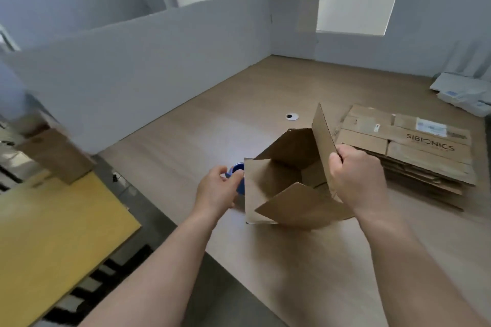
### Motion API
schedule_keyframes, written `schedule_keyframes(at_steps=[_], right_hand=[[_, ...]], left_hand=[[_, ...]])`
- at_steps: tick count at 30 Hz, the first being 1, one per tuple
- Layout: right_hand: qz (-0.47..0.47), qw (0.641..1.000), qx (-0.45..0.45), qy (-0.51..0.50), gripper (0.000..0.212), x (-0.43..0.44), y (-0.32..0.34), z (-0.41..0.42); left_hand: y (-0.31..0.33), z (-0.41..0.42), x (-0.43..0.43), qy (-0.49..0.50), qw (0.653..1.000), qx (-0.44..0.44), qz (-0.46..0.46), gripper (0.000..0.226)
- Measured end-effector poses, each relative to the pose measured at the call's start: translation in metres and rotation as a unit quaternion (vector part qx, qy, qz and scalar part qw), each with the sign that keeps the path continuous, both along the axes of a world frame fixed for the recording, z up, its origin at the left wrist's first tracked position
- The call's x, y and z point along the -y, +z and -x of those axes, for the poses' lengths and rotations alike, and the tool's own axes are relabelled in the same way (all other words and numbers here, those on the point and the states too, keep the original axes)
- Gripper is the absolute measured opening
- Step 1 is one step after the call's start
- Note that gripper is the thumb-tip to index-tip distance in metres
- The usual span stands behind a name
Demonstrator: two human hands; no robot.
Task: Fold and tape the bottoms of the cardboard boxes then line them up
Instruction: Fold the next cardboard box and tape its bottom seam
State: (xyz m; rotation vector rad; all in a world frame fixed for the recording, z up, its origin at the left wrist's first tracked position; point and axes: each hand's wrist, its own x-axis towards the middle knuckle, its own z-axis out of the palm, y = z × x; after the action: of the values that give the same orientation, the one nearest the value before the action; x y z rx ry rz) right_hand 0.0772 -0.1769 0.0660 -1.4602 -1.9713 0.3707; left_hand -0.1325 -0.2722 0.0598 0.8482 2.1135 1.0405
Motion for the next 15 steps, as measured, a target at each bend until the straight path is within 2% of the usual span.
schedule_keyframes(at_steps=[2,4,6,8,12,15], right_hand=[[0.007,1.000,0.004,-0.012,0.032,-0.005,0.001,0.005],[0.009,1.000,0.007,-0.020,0.035,-0.010,0.003,0.002],[0.007,1.000,0.015,-0.026,0.035,-0.010,0.005,-0.005],[0.001,0.999,0.015,-0.035,0.036,-0.008,0.005,-0.013],[0.006,0.998,0.011,-0.058,0.038,0.000,-0.001,-0.039],[0.013,0.998,0.008,-0.068,0.035,0.005,-0.005,-0.058]], left_hand=[[-0.014,0.006,0.003,0.020,0.993,-0.097,0.067,0.059],[-0.024,0.003,0.005,0.007,0.989,-0.085,0.124,0.059],[-0.031,-0.004,0.003,-0.037,0.987,-0.056,0.144,0.047],[-0.037,-0.012,-0.002,-0.065,0.990,-0.041,0.114,0.029],[-0.041,-0.033,-0.022,-0.074,0.995,-0.005,0.063,0.010],[-0.038,-0.053,-0.033,-0.080,0.996,-0.011,0.036,0.013]])
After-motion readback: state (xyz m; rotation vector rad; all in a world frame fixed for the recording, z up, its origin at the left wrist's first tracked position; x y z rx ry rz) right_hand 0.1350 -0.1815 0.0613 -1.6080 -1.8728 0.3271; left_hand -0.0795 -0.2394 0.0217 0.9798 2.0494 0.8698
